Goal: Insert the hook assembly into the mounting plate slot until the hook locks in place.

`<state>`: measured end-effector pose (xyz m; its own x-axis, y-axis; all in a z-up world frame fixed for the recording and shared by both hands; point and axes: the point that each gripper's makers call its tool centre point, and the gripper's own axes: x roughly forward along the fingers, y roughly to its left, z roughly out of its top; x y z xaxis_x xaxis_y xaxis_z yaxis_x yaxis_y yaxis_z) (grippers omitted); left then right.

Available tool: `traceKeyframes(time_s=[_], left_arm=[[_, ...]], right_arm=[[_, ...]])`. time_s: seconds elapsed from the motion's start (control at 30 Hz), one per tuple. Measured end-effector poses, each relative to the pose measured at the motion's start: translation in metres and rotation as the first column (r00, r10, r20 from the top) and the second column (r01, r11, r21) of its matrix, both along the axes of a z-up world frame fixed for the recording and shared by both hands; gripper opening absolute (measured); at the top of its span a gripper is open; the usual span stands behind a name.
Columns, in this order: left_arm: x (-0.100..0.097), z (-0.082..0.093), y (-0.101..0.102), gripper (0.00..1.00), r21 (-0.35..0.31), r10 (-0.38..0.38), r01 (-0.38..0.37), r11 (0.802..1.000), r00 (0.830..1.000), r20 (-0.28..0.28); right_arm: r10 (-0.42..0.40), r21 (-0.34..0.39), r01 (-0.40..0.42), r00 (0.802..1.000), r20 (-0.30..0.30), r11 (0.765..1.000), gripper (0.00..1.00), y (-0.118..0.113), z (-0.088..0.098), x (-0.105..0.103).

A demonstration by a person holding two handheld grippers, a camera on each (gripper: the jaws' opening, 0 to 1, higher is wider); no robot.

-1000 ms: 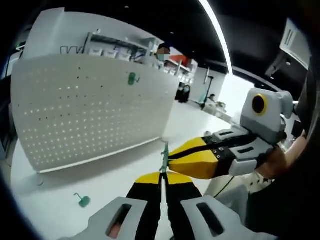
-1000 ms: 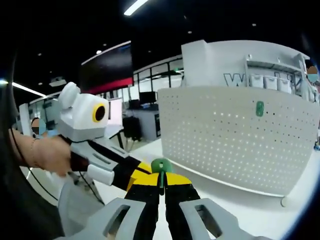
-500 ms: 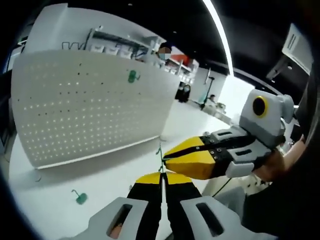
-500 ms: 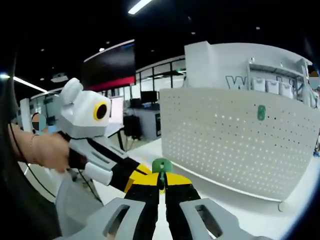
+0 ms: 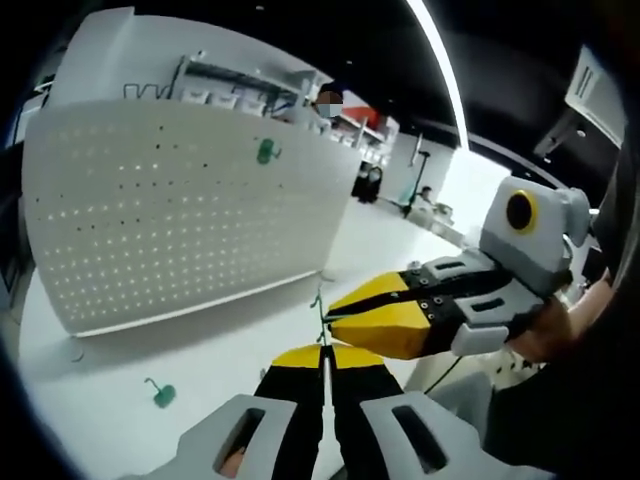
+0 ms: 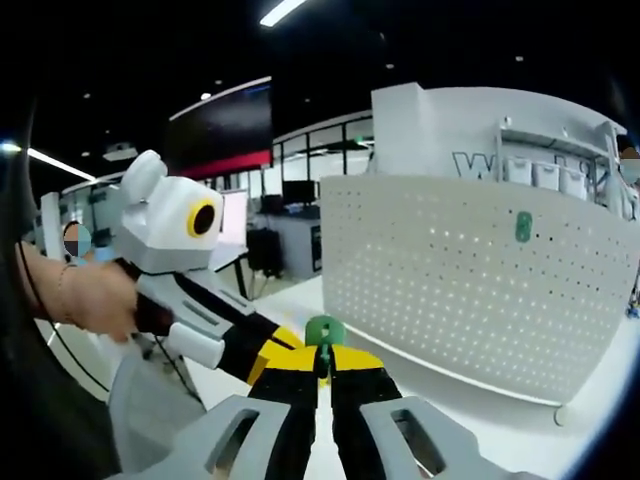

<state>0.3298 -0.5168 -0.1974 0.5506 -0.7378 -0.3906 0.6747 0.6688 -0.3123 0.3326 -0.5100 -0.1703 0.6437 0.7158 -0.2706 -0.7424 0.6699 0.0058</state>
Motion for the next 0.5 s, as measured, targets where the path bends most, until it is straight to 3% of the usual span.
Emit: traceKeyframes(time_s=[0.13, 0.5], left_arm=[[0.0019, 0.0021, 0.0018, 0.01, -0.039, 0.016, -0.017, 0.999, 1.000, -0.019], [0.0039, 0.0010, 0.0044, 0.01, -0.027, 0.030, -0.030, 0.999, 0.999, -0.020]], right_arm=[[-0.005, 0.005, 0.005, 1.000, 0.004, 1.000, 0.03, -0.0008, 0.0020, 0.0011], [0.002, 0.010, -0.002, 1.000, -0.002, 1.000, 0.05, -0.0004, 0.0028, -0.0016]])
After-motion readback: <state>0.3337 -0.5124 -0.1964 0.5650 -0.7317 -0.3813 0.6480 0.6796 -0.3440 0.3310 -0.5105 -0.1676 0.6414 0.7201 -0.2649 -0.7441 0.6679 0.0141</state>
